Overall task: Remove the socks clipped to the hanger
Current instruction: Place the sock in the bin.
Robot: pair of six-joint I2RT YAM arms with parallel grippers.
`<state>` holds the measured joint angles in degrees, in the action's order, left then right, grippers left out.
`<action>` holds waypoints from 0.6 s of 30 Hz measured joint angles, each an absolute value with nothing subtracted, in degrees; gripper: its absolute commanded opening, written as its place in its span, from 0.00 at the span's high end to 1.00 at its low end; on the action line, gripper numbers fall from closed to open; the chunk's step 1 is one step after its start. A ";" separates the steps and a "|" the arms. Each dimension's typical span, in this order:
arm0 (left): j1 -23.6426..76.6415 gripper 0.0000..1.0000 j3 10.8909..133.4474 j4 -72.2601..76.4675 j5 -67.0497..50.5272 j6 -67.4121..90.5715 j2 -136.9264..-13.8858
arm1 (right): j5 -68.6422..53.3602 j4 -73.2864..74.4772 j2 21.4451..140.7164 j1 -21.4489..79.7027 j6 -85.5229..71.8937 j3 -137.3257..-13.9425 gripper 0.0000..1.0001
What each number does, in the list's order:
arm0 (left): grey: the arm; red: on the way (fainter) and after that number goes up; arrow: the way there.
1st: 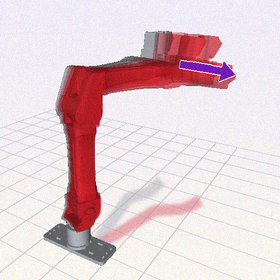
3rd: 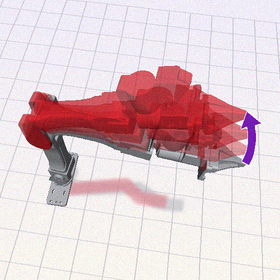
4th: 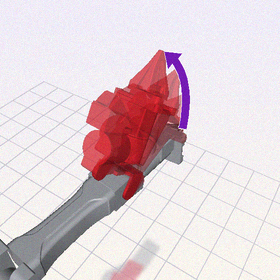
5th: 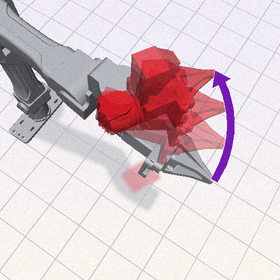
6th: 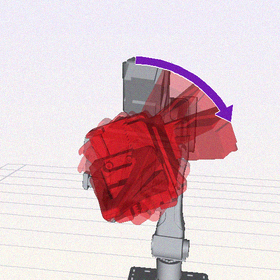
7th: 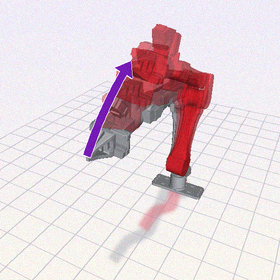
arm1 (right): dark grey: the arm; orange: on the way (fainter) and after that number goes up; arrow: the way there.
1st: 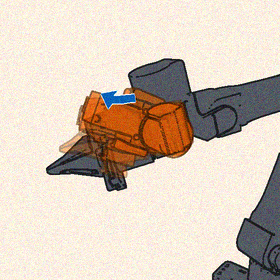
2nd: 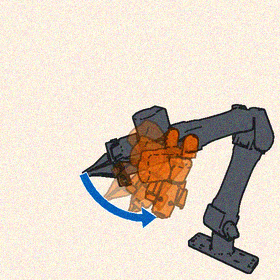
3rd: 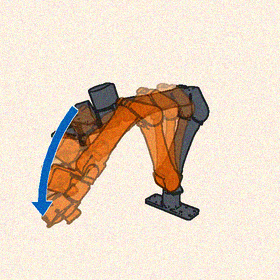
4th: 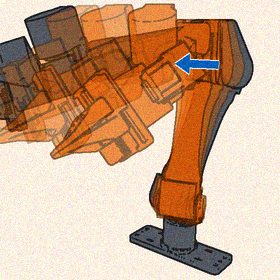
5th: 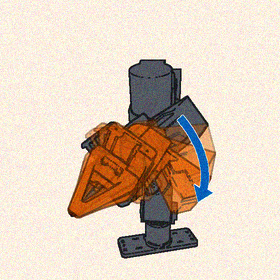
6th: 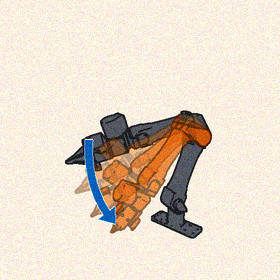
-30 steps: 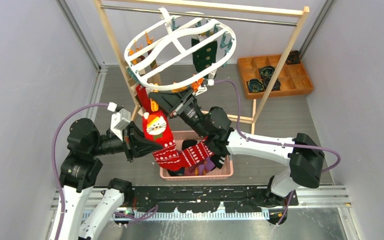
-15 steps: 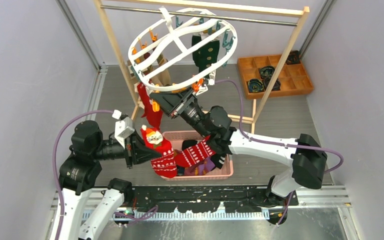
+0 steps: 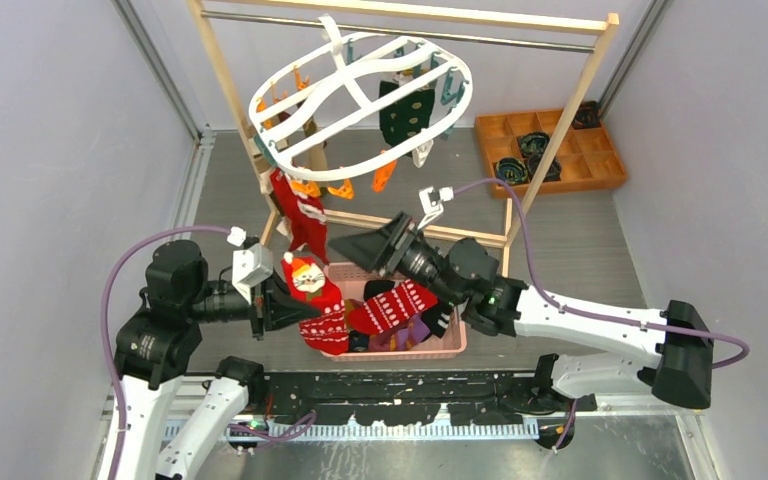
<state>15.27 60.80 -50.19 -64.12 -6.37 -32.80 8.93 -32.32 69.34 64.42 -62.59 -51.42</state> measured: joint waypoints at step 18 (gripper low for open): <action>15.27 0.02 60.84 -50.98 -60.16 -7.79 -34.39 | 7.92 -21.61 63.05 70.76 -52.56 -44.12 0.99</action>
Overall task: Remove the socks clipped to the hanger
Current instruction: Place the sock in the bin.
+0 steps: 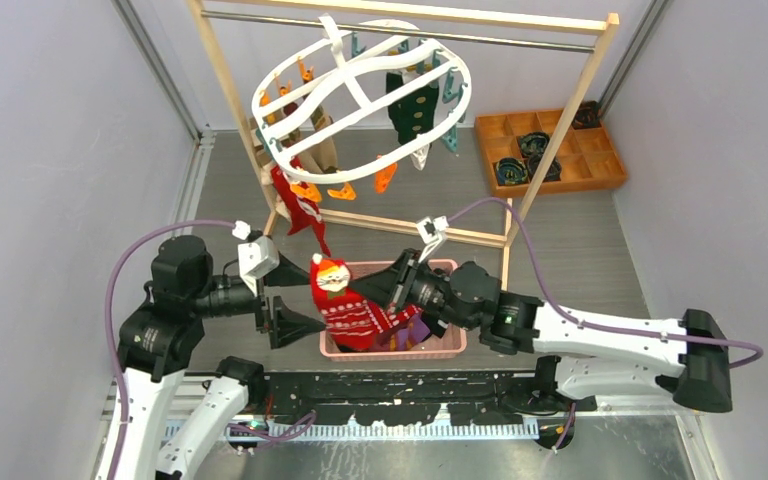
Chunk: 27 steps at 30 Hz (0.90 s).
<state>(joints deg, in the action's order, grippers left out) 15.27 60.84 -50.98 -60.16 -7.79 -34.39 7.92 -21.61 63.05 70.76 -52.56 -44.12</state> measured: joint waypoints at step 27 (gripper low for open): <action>15.09 0.00 60.82 -54.41 -43.44 -5.98 -38.13 | 35.94 25.74 69.08 69.91 -49.60 -44.84 0.55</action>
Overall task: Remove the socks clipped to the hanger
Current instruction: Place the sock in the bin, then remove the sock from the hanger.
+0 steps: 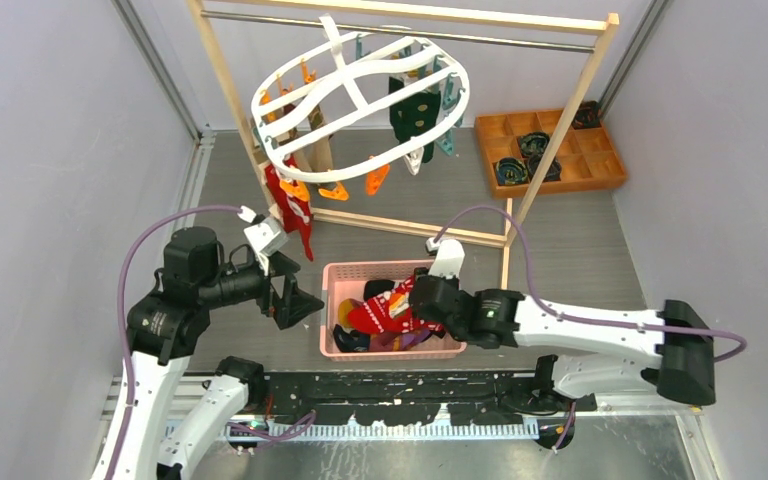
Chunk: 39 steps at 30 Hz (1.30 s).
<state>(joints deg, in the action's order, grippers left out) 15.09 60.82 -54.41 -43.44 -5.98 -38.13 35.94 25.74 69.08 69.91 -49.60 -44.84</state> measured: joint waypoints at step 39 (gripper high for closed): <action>-23.40 0.02 79.48 -78.48 -72.20 -29.80 -56.53 | 21.50 -31.03 95.09 68.07 -10.74 -67.13 0.99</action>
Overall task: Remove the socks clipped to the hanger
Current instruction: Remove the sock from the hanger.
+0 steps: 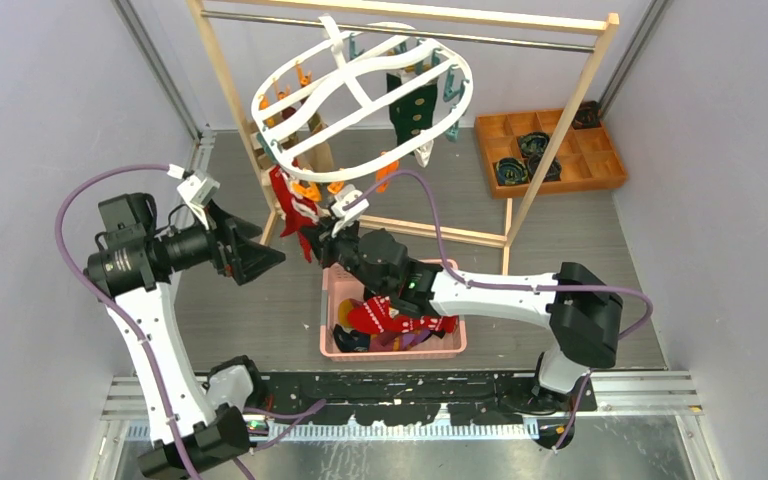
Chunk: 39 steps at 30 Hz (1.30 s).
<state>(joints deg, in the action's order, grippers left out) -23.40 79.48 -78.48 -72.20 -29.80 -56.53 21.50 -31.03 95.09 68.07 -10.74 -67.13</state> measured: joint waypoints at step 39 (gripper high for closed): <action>14.02 0.28 65.06 -35.35 -65.60 22.90 -46.22 | -4.99 -22.70 61.21 72.27 -30.39 -50.98 0.99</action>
<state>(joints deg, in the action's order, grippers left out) 14.02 65.06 -35.35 -65.60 22.90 -46.22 -4.99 -22.70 61.21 72.27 -30.39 -50.98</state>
